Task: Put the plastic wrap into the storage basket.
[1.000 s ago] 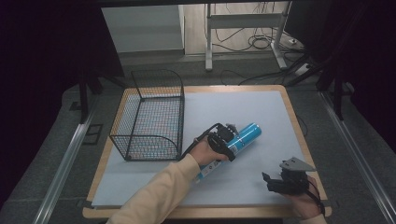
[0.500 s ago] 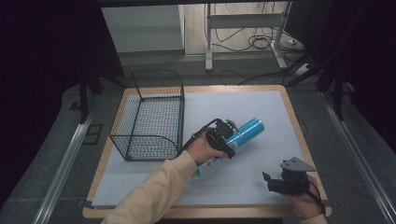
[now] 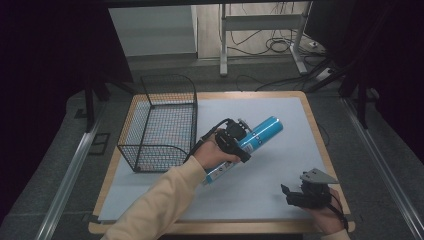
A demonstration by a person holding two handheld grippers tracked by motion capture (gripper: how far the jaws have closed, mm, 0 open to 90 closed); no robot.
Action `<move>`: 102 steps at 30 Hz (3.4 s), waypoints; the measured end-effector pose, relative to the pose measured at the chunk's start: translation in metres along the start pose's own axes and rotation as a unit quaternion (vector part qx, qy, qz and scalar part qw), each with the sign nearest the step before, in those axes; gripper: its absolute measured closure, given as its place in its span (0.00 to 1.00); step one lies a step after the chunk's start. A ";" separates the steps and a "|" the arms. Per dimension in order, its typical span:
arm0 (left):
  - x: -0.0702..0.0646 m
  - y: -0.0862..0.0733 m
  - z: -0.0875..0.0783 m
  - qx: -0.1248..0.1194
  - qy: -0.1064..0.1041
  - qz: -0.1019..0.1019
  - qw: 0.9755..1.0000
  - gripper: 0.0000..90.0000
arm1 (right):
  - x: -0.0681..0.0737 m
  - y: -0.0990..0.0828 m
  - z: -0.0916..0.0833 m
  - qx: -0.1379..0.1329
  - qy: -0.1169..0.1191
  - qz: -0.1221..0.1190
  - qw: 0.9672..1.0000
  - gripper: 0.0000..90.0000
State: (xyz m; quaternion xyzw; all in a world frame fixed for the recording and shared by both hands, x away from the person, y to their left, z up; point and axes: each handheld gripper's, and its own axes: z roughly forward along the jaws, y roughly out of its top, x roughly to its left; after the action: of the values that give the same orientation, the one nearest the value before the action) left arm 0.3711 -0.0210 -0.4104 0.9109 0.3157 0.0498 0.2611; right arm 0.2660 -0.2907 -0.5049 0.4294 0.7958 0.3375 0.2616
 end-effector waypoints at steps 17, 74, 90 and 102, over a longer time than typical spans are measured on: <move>0.009 0.009 -0.026 -0.029 0.006 -0.008 1.000 0.35 | 0.000 0.000 0.001 0.002 0.004 -0.002 1.000 0.13; 0.094 0.038 -0.079 -0.049 0.115 -0.054 0.991 0.35 | -0.001 -0.002 0.003 0.011 -0.003 -0.002 1.000 0.13; 0.126 0.022 -0.086 -0.044 0.141 -0.077 0.986 0.35 | 0.000 -0.001 0.001 0.003 -0.012 -0.006 1.000 0.14; 0.153 0.003 -0.083 -0.038 0.162 -0.104 0.981 0.35 | 0.000 -0.001 0.002 0.008 -0.012 -0.006 1.000 0.13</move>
State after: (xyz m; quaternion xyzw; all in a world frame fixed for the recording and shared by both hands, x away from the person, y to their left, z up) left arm 0.4735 0.1054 -0.3489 0.8424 0.4447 0.1808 0.2448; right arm 0.2673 -0.2909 -0.5075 0.4310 0.7978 0.3239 0.2699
